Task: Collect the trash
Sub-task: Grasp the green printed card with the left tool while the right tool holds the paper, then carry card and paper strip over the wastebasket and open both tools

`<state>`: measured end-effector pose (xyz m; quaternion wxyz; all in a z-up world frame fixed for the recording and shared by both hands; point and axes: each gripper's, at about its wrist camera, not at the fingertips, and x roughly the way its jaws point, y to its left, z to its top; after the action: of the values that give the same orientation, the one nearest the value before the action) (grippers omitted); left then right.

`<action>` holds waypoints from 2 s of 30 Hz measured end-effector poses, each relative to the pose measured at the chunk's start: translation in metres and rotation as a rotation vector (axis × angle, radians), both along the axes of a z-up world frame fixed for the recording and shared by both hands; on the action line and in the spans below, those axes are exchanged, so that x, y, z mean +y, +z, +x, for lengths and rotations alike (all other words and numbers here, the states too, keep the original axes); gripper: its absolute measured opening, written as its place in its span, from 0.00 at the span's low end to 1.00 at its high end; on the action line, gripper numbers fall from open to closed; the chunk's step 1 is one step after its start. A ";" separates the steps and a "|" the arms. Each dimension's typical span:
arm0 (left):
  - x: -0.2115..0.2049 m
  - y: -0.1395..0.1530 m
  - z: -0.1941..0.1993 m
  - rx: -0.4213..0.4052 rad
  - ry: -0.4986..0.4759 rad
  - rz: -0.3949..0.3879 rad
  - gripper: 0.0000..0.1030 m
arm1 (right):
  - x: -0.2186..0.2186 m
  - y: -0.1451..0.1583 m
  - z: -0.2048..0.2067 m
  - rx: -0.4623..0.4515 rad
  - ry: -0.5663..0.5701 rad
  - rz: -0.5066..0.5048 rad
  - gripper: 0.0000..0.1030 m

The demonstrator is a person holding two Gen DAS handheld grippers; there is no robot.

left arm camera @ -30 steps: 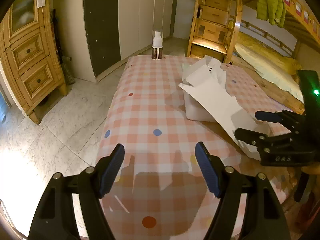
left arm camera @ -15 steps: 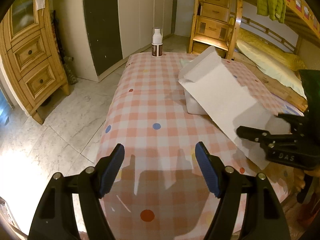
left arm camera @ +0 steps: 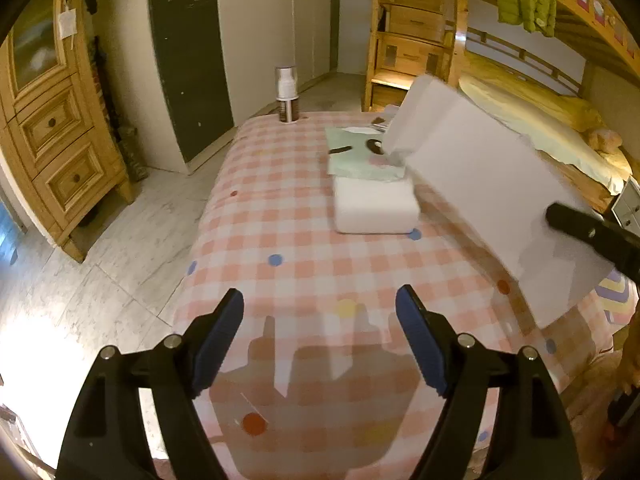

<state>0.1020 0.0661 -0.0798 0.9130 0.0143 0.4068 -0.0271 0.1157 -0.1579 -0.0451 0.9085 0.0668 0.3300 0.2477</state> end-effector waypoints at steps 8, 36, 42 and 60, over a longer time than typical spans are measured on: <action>-0.020 0.002 0.022 -0.013 -0.008 0.010 0.86 | -0.043 0.023 0.025 -0.091 -0.244 -0.089 0.03; -0.082 -0.009 0.143 0.048 -0.043 0.134 0.19 | -0.069 -0.010 0.045 0.051 -0.337 -0.058 0.03; -0.065 0.014 0.137 0.010 -0.072 0.081 0.00 | -0.074 -0.008 0.042 0.040 -0.338 -0.038 0.03; -0.166 0.084 0.033 -0.220 -0.513 -0.105 0.00 | -0.134 0.026 -0.013 -0.070 -0.557 0.057 0.03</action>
<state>0.1346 -0.1003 0.0040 0.9145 0.0724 0.2862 -0.2767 0.1025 -0.2922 -0.0187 0.9501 0.1720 0.2601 -0.0003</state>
